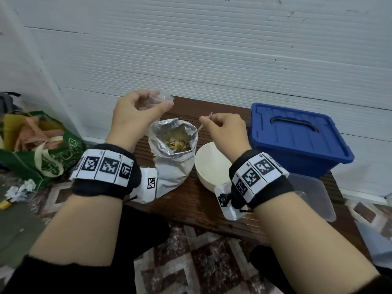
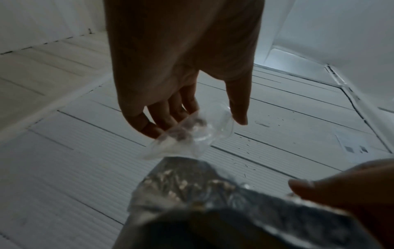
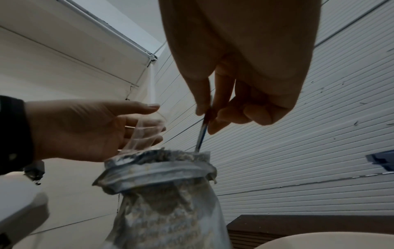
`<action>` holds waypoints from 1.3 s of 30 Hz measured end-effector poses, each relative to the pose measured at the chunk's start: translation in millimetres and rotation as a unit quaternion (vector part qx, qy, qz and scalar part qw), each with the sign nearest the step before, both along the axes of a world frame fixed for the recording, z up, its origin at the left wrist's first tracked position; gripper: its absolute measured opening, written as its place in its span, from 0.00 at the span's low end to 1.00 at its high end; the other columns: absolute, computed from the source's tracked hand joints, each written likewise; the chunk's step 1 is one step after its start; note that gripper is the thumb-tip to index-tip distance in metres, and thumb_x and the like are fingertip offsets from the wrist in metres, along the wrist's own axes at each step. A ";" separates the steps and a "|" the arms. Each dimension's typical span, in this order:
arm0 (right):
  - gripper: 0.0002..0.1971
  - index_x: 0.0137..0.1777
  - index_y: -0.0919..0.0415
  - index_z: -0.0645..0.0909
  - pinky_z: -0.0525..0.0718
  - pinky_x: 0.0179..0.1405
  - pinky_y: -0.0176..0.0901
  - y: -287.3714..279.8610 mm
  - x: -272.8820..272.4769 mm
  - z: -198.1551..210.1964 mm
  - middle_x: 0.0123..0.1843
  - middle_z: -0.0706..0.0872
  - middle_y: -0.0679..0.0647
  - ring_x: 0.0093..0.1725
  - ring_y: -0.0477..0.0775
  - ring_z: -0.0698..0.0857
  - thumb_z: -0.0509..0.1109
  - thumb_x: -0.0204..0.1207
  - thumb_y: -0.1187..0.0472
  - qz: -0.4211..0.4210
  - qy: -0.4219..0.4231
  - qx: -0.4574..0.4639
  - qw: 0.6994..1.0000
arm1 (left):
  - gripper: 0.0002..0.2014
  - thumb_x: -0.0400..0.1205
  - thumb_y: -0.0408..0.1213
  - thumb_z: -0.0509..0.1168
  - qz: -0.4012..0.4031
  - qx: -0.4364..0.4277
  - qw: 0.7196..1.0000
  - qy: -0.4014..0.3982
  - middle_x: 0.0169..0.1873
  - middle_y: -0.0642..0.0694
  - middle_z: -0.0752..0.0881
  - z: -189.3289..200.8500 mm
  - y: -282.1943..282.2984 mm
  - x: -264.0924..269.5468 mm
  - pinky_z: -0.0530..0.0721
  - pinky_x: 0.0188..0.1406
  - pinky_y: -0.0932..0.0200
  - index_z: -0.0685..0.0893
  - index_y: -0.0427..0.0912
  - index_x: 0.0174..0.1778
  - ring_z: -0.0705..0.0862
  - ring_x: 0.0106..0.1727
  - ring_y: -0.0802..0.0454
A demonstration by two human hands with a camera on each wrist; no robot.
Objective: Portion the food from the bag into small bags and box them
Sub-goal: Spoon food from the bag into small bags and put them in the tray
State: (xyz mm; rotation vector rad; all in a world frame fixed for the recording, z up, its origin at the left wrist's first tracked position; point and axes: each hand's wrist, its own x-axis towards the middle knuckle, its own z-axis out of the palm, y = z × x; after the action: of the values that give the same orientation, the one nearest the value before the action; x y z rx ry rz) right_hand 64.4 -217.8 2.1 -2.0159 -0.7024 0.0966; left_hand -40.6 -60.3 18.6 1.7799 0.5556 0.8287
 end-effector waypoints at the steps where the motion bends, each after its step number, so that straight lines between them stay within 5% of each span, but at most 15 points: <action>1: 0.13 0.45 0.61 0.89 0.71 0.42 0.33 2.7 -0.6 -1.9 0.44 0.88 0.50 0.43 0.44 0.81 0.67 0.81 0.54 -0.002 -0.016 -0.009 1.000 | 0.22 0.70 0.45 0.78 -0.007 -0.003 1.000 0.016 0.46 0.55 0.87 -1.5 1.1 0.2 0.79 0.41 0.78 0.85 0.44 0.59 0.83 0.43 0.72; 6: 0.09 0.48 0.59 0.88 0.77 0.42 0.37 6.1 -9.4 -2.3 0.41 0.89 0.48 0.41 0.47 0.84 0.66 0.81 0.60 -0.011 -0.134 0.071 0.988 | 0.39 0.55 0.62 0.76 -0.023 -0.022 0.995 0.089 0.53 0.53 0.86 -6.1 4.2 0.3 0.79 0.54 0.64 0.85 0.46 0.60 0.83 0.57 0.59; 9: 0.09 0.52 0.61 0.88 0.83 0.50 0.45 6.6 -13.1 -5.7 0.45 0.91 0.51 0.46 0.52 0.87 0.66 0.80 0.63 0.023 -0.219 0.112 0.969 | 0.31 0.59 0.58 0.77 -0.031 -0.039 0.993 0.105 0.53 0.54 0.85 -6.4 3.8 0.7 0.79 0.49 0.66 0.84 0.48 0.55 0.83 0.58 0.58; 13: 0.09 0.52 0.58 0.88 0.77 0.46 0.45 12.8 -15.2 -24.8 0.39 0.89 0.53 0.41 0.56 0.84 0.66 0.78 0.62 0.068 -0.294 0.058 0.952 | 0.24 0.66 0.53 0.79 -0.028 -0.039 0.992 0.119 0.53 0.54 0.85 -6.7 4.3 1.5 0.79 0.49 0.66 0.84 0.48 0.55 0.83 0.57 0.59; 17: 0.11 0.49 0.61 0.88 0.83 0.47 0.48 16.3 -18.7 -31.8 0.42 0.91 0.52 0.44 0.55 0.87 0.64 0.78 0.61 0.071 -0.220 0.086 0.969 | 0.15 0.68 0.50 0.78 -0.038 -0.042 0.991 0.124 0.48 0.58 0.84 -6.1 2.3 2.0 0.77 0.44 0.70 0.80 0.56 0.43 0.81 0.53 0.64; 21: 0.10 0.44 0.63 0.87 0.78 0.41 0.34 15.2 -17.7 -30.6 0.39 0.89 0.53 0.40 0.50 0.85 0.65 0.80 0.62 0.017 -0.130 0.109 0.985 | 0.13 0.70 0.50 0.77 -0.043 -0.037 0.990 0.127 0.46 0.60 0.82 -3.3 0.2 0.5 0.74 0.36 0.73 0.77 0.58 0.40 0.79 0.50 0.67; 29: 0.10 0.45 0.62 0.86 0.72 0.29 0.20 8.4 -6.1 -18.9 0.39 0.87 0.52 0.33 0.40 0.78 0.63 0.81 0.64 -0.130 0.021 0.131 0.983 | 0.28 0.65 0.56 0.79 -0.007 0.021 0.993 0.118 0.52 0.56 0.87 0.2 9.2 -4.4 0.82 0.61 0.56 0.85 0.48 0.59 0.84 0.57 0.60; 32: 0.10 0.47 0.62 0.86 0.72 0.26 0.24 5.0 -0.1 -12.5 0.39 0.87 0.54 0.30 0.42 0.77 0.62 0.81 0.64 -0.165 0.031 0.149 0.974 | 0.29 0.65 0.53 0.80 -0.024 0.077 0.986 0.143 0.51 0.57 0.86 5.3 16.2 -11.4 0.81 0.58 0.61 0.84 0.50 0.61 0.84 0.55 0.61; 39: 0.11 0.46 0.61 0.87 0.74 0.32 0.21 -2.2 14.2 8.8 0.39 0.89 0.57 0.40 0.47 0.83 0.62 0.81 0.63 -0.205 0.037 0.177 0.962 | 0.26 0.64 0.51 0.80 -0.112 0.171 0.942 0.266 0.47 0.63 0.84 8.8 22.1 -20.9 0.73 0.45 0.72 0.85 0.55 0.58 0.79 0.50 0.70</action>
State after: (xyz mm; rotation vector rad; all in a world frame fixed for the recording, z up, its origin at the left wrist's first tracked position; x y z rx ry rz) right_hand 78.6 -220.0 10.9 -1.7595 -0.2229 -0.1854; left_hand -61.5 -38.2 27.4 2.3592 0.5601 0.2852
